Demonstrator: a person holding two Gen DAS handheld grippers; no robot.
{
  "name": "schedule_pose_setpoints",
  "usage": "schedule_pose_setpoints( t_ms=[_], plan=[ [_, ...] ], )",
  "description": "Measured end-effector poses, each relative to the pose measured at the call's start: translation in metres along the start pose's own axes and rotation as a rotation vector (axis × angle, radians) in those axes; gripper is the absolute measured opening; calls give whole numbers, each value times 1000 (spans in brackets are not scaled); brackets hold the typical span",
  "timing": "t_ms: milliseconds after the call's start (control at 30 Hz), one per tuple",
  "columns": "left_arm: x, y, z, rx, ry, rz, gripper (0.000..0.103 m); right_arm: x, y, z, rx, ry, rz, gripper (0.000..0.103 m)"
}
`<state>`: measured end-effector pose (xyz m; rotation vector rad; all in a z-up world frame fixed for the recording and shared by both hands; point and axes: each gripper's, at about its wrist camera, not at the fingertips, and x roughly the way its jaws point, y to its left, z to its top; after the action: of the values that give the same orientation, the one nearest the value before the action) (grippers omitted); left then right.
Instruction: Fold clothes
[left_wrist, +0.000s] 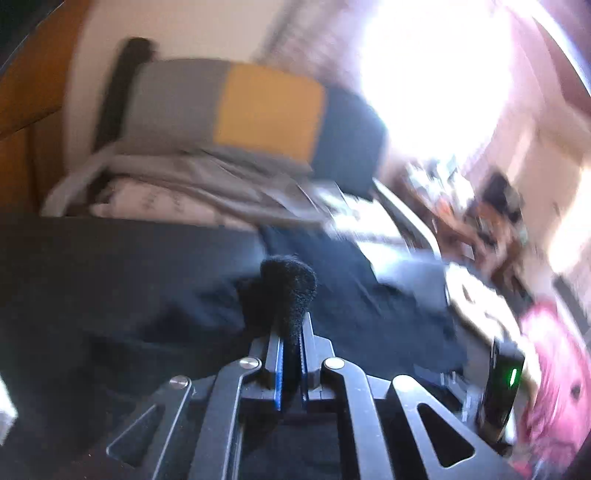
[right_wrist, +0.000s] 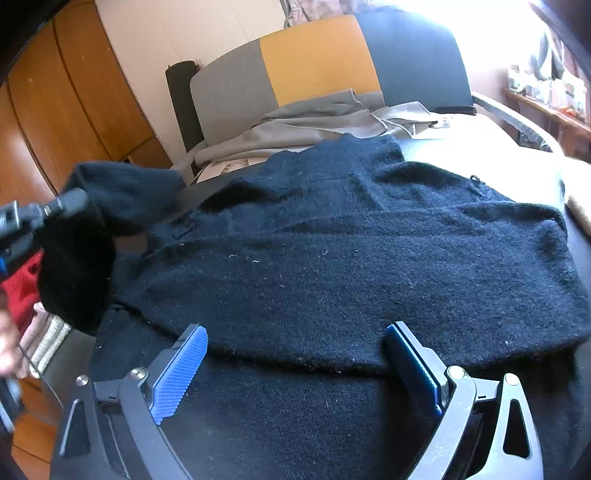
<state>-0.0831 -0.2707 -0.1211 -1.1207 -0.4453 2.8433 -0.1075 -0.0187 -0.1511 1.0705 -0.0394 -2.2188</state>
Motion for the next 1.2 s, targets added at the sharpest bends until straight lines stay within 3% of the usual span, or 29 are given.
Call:
schedule_pose_setpoints(
  t_ms=[167,300,400,500,600,700,733,833,1000,1200],
  plan=[
    [47,-17,-40,23,145,3,6,0,-3,0,11,0,20,100],
    [32,-16,-52,-23,113,-30,22,0,-5,1,18,1,36,101],
    [7,-1,-56,-105,69,-56,23,-1,-5,3,21,10,39,100],
    [-12,9,-73,-114,49,-32,23,-12,-5,13,73,19,94,74],
    [-24,19,-92,-142,71,-40,23,-23,-2,32,141,7,196,69],
    [-26,32,-111,-183,93,-38,23,-12,3,55,156,49,270,67],
    [-27,37,-116,-200,92,-46,23,-4,4,61,160,76,285,59],
    [-29,47,-127,-235,71,-77,23,20,16,61,123,183,263,46],
    [-28,56,-135,-276,48,-125,22,44,49,58,10,228,140,47],
    [-26,61,-136,-292,38,-153,22,72,59,87,45,202,32,50]
  ],
)
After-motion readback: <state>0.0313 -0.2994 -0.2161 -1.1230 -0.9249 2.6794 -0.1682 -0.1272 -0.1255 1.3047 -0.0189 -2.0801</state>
